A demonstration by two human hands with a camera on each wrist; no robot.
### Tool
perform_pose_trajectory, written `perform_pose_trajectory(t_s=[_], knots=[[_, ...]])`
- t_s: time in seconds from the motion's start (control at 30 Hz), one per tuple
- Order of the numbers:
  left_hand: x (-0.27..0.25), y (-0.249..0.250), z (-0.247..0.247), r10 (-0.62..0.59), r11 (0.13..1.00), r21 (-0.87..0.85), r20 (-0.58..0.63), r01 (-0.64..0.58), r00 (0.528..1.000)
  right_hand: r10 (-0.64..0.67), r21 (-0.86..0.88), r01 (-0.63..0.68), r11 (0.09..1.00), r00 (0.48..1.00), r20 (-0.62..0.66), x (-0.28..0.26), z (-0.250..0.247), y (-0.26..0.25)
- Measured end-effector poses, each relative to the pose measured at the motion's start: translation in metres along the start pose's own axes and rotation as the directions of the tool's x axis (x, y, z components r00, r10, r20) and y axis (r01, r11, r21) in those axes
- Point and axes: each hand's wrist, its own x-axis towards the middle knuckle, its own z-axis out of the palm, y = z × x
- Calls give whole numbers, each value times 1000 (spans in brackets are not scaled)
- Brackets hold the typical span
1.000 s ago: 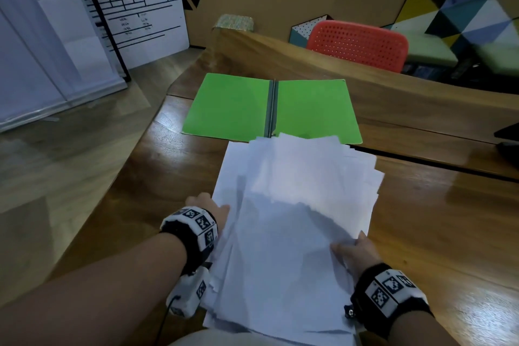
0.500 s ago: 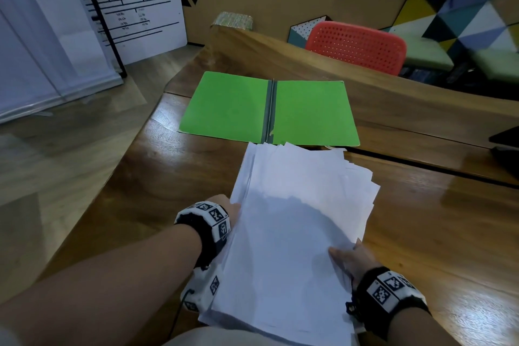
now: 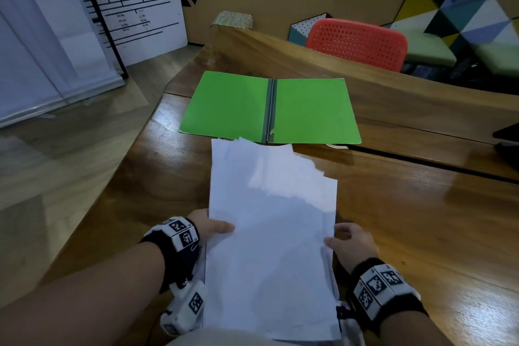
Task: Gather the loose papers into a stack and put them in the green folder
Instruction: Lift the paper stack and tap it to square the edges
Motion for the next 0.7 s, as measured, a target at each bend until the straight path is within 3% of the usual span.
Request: perform_pose_trajectory(t_s=[0.03, 0.13, 0.33, 0.5, 0.6, 0.7], knots=[[0, 0, 0, 4, 1000, 23, -20, -4, 1000, 48, -43, -50, 998, 998, -31, 0, -2, 0], [1, 2, 7, 28, 999, 44, -22, -27, 999, 120, 85, -119, 989, 993, -14, -4, 0, -6], [-7, 18, 34, 87, 985, 148, -13, -84, 996, 58, 180, -62, 982, 998, 28, 2, 17, -13], [-20, 29, 36, 145, 984, 90, 86, -152, 986, 22, 251, -48, 967, 994, 108, 6, 4, -3], [-36, 33, 27, 235, 967, -148, 192, -208, 953, -59, 478, -79, 875, 962, 267, -5, -10, 5], [-44, 39, 8, 292, 942, -259, 318, -214, 902, -193, 701, -146, 698, 904, 381, -19, -18, 11]])
